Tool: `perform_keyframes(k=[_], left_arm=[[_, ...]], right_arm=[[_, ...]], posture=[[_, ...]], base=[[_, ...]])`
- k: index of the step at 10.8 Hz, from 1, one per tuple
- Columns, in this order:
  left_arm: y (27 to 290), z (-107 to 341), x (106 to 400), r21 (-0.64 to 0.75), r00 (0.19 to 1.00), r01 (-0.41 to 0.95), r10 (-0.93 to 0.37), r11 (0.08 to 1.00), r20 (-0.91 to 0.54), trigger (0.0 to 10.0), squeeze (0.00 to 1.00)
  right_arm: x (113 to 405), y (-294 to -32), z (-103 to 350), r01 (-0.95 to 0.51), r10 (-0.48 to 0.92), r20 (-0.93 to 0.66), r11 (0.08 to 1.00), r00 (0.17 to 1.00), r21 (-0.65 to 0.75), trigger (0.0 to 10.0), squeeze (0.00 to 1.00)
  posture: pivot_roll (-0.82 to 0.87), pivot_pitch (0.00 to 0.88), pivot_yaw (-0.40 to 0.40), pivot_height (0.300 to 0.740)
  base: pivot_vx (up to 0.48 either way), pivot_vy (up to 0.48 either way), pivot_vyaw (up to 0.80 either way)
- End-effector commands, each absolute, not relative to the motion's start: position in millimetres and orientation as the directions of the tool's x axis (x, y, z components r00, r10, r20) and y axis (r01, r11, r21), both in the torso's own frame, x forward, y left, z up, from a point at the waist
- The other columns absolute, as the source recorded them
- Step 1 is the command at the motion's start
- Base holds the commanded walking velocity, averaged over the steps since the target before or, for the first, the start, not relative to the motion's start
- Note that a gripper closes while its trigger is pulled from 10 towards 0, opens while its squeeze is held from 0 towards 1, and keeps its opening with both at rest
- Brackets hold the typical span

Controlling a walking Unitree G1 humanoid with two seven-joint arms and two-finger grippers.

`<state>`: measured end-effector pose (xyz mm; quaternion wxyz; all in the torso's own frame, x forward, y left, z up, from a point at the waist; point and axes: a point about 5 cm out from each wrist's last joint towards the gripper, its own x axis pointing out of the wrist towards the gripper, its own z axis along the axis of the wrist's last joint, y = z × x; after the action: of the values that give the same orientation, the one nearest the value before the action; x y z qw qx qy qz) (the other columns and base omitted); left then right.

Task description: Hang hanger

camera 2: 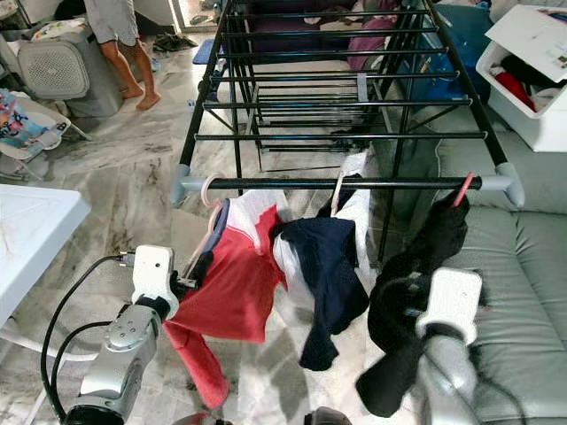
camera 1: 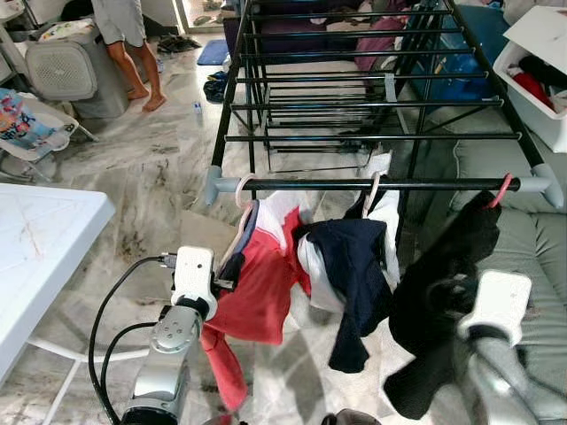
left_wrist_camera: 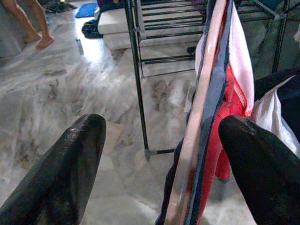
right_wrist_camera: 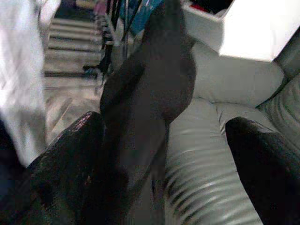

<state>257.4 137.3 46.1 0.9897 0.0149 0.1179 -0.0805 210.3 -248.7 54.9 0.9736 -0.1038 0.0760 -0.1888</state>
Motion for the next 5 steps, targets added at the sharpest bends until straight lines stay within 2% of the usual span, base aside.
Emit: perform_keyframes(k=[1, 2, 3, 4, 5], left_arm=[[142, 48, 257, 0.018, 0.96, 0.154, -0.146, 0.988, -0.238, 10.0, 0.0], [143, 47, 256, 0.019, 0.96, 0.153, -0.144, 0.988, -0.241, 10.0, 0.0], [142, 47, 256, 0.02, 0.959, 0.152, -0.143, 0.988, -0.244, 10.0, 0.0], [141, 47, 256, 0.018, 0.959, 0.153, -0.144, 0.988, -0.245, 10.0, 0.0], [141, 47, 256, 0.017, 0.958, 0.154, -0.145, 0.988, -0.246, 10.0, 0.0]], right_arm=[[213, -246, 62, 0.339, -0.366, -0.09, 0.914, 0.926, -0.224, 10.0, 1.0], [213, -243, 62, 0.315, -0.342, -0.098, 0.924, 0.935, -0.218, 10.0, 0.96], [214, -240, 63, 0.294, -0.32, -0.101, 0.932, 0.942, -0.214, 10.0, 0.72], [216, -237, 64, 0.28, -0.306, -0.103, 0.937, 0.947, -0.207, 10.0, 0.0], [216, -236, 64, 0.274, -0.299, -0.105, 0.94, 0.948, -0.204, 10.0, 0.0]], posture=[[-0.07, 0.0, 0.049, 0.74], [-0.07, 0.0, 0.048, 0.74], [-0.07, 0.0, 0.044, 0.74], [-0.07, 0.0, 0.044, 0.74], [-0.07, 0.0, 0.044, 0.74]], base=[[0.0, 0.0, 0.0], [0.0, 0.0, 0.0], [0.0, 0.0, 0.0], [-0.244, 0.0, 0.0], [-0.27, 0.0, 0.0]])
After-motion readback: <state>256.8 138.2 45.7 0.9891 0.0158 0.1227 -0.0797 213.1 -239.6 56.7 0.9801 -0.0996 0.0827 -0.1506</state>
